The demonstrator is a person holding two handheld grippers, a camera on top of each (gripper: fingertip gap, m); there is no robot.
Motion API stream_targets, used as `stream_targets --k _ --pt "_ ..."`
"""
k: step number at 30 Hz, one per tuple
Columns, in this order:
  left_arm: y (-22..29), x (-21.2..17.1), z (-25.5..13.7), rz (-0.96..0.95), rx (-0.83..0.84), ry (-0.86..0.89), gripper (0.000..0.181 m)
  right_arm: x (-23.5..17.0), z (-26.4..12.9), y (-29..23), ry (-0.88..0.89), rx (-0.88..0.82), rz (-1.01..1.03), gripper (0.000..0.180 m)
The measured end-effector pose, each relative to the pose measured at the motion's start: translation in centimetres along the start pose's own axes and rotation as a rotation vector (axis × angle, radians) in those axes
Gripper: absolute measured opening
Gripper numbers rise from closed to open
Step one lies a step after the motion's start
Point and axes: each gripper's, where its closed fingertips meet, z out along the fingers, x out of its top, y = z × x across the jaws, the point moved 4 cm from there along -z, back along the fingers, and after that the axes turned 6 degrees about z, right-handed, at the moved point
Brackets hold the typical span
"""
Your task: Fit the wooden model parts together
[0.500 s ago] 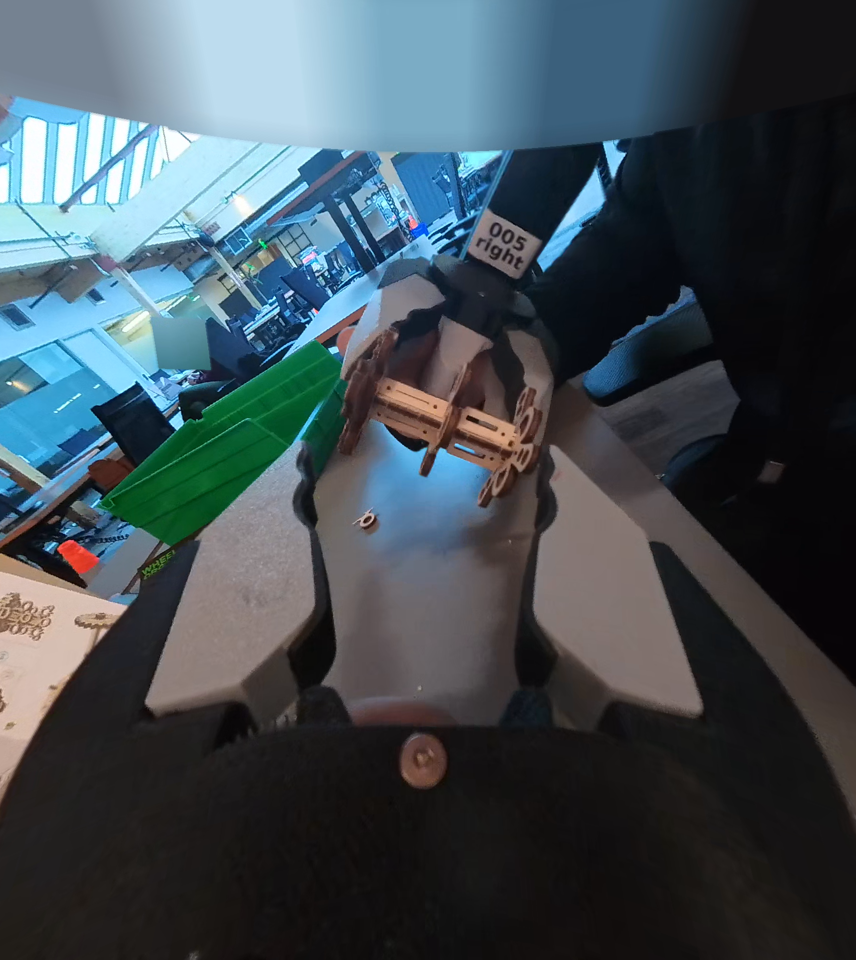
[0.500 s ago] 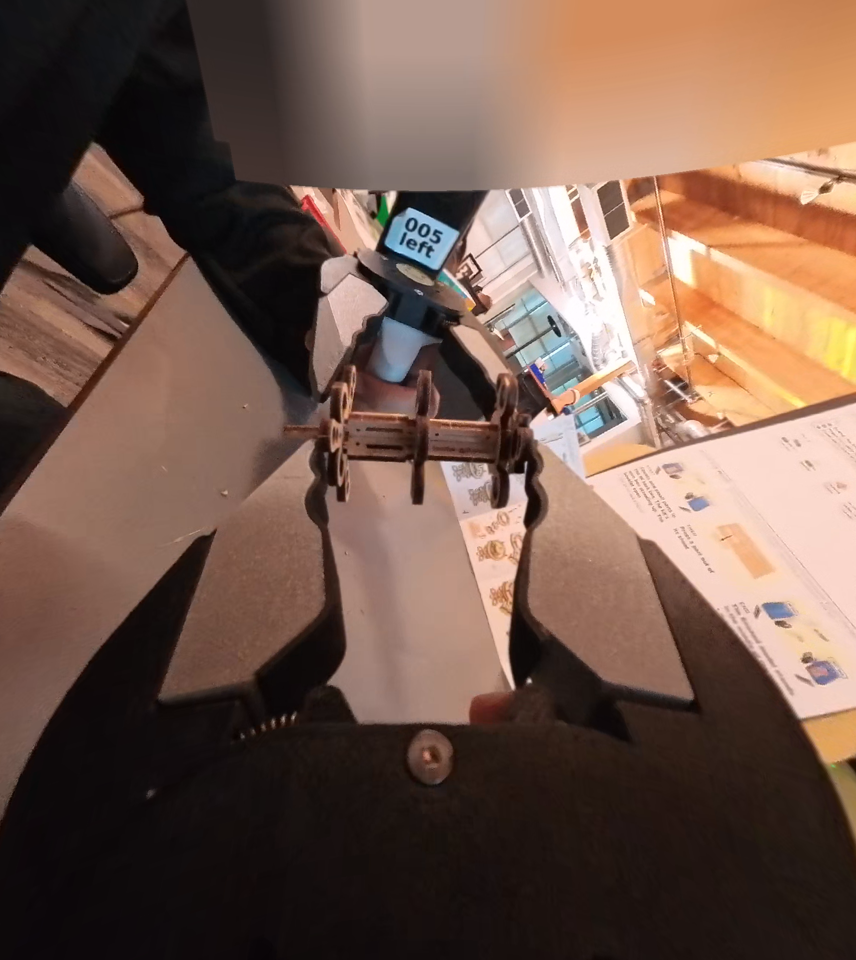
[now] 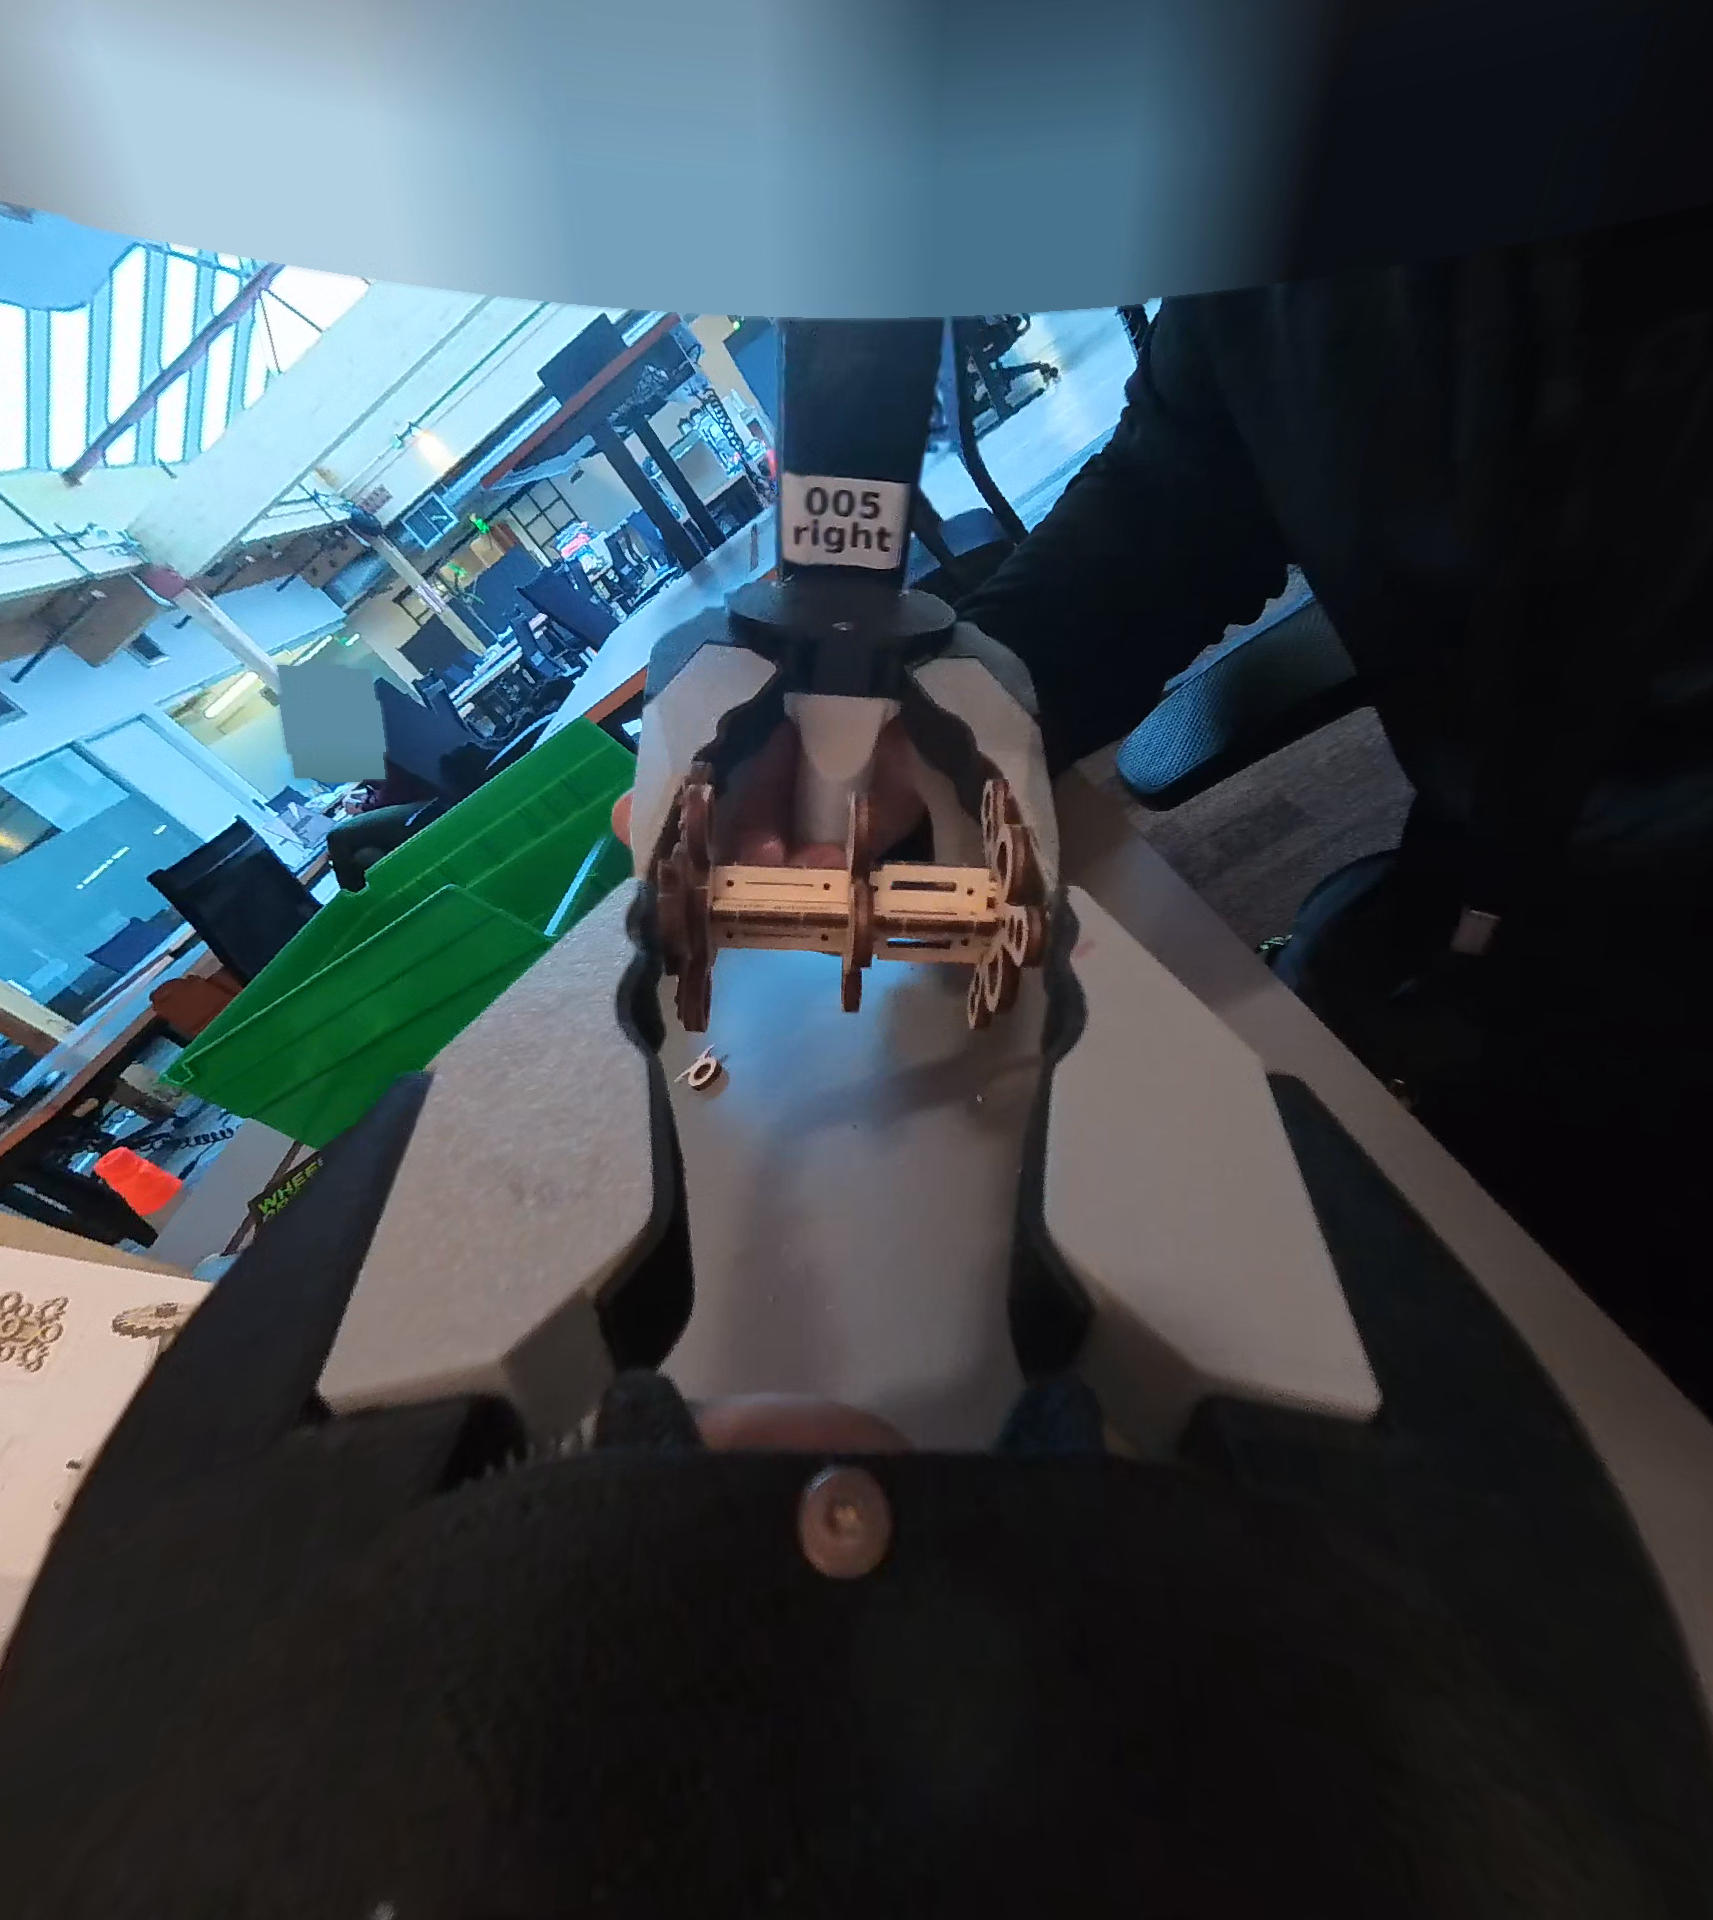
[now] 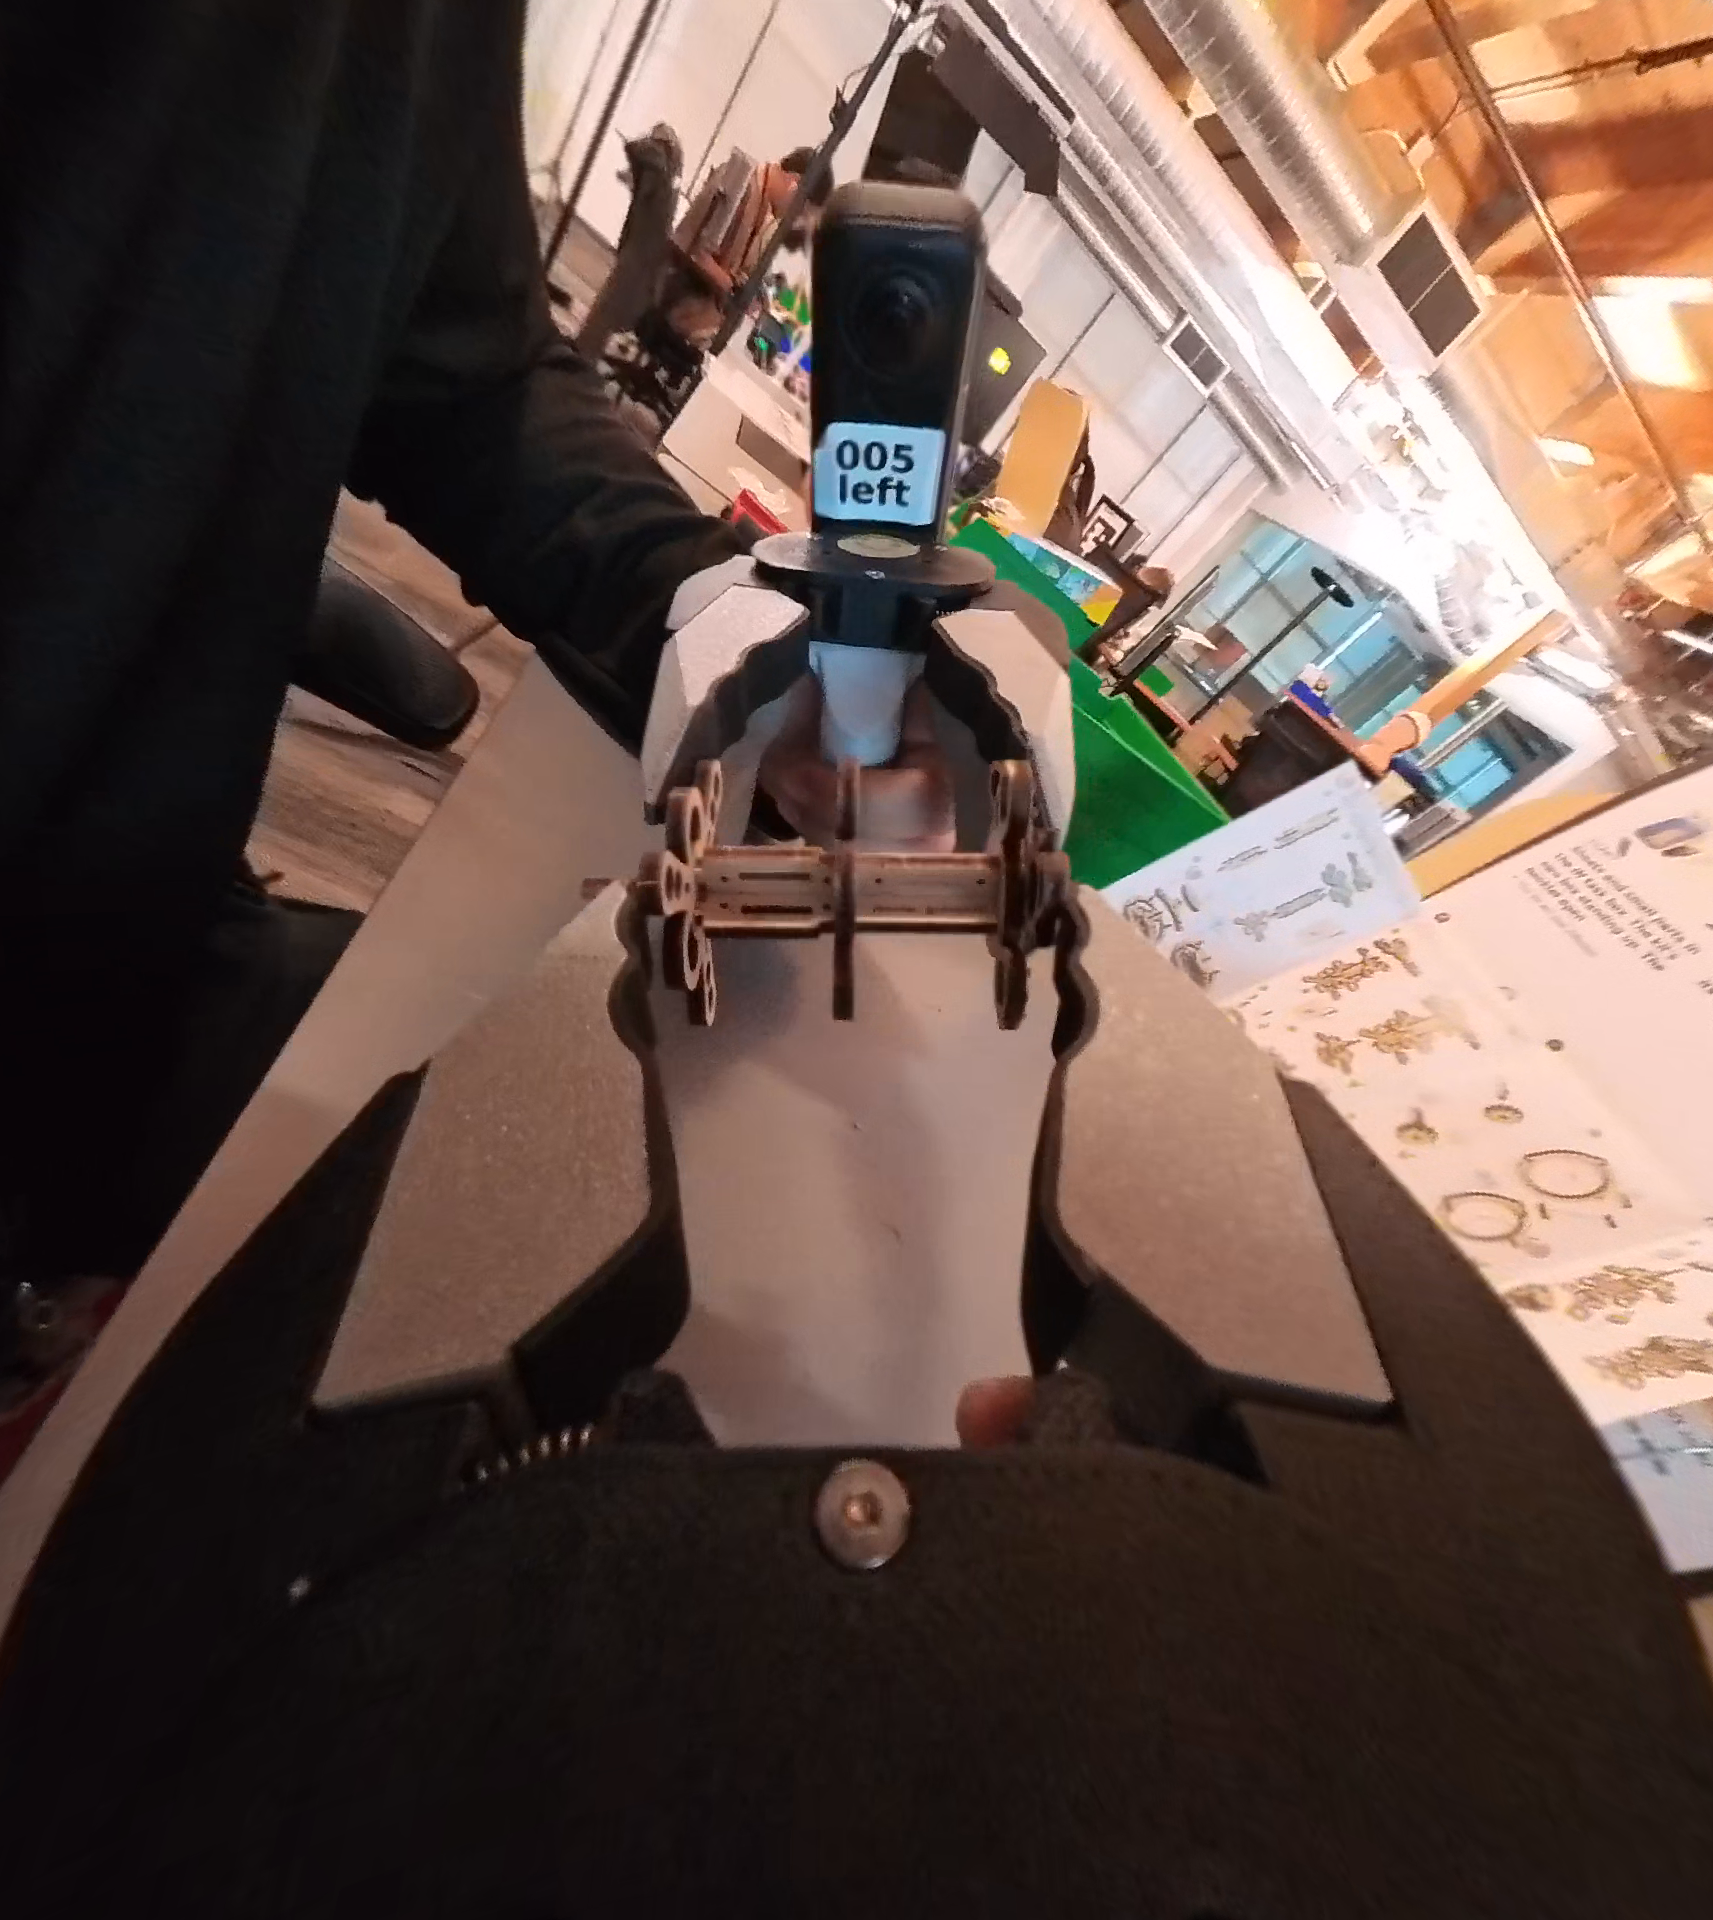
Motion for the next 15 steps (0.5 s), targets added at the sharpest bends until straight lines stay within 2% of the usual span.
stream_targets --k 6,11,15 --pt "-0.5 0.7 -0.4 -0.029 0.018 0.061 0.07 0.2 -0.5 0.5 0.021 -0.041 -0.014 0.074" --pt "0.0 1.9 -0.4 0.079 0.038 0.085 0.07 0.5 -0.5 0.0 0.015 -0.063 -0.122 0.068" --pt "0.0 1.9 -0.3 0.055 0.035 0.079 0.072 0.3 -0.5 0.0 0.013 -0.057 -0.106 0.067"
